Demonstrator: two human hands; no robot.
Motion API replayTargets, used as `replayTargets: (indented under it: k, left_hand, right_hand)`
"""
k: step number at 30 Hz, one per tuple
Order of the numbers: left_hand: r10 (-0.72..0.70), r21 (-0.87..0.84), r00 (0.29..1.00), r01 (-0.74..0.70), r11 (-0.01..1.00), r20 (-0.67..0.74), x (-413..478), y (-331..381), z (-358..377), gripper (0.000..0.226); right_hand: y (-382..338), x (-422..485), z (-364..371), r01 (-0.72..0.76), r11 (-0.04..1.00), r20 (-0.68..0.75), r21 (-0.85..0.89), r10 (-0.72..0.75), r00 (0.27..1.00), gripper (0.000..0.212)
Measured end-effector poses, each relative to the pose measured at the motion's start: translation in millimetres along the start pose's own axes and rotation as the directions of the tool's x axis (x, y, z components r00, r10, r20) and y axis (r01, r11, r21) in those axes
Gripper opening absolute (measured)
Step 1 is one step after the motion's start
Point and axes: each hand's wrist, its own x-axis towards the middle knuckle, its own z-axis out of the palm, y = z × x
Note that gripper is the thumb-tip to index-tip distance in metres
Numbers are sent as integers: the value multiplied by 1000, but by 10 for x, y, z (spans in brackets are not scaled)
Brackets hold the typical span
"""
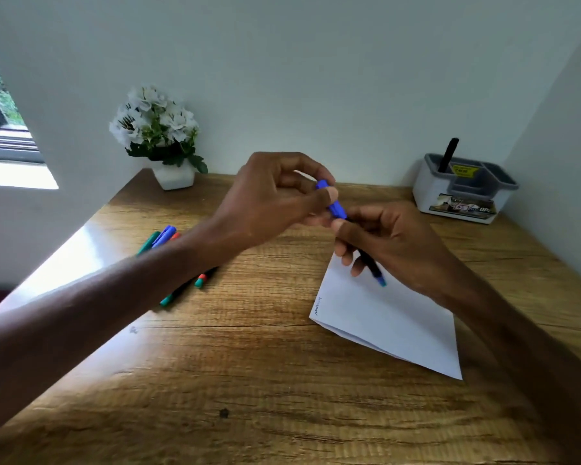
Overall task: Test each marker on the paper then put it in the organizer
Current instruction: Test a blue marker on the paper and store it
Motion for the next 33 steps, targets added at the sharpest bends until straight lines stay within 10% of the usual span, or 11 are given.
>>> replayTargets:
  k: [4,15,24,30,33]
  left_hand:
    - [54,129,998,-52,990,-11,-7,-144,-3,17]
    - [185,262,979,-200,944,83,-71,-334,94,12]
    - [234,403,960,-276,873,152,-52,-351,9,14]
    - [234,601,864,-483,637,446,-27,-339,-27,34]
    - [207,663,879,-463,589,429,-37,-460,-57,29]
  right_hand:
    - [69,14,-140,122,915,-49,-385,-153,987,15]
    - [69,-28,-67,271,746,9,-609,-335,942,37]
    - [48,-40,-107,181,680,13,-710,-245,969,38]
    - [29,-22,-81,146,635,75,-759,-137,988,59]
    - [40,-45,-109,50,712,13,-701,-57,998,29]
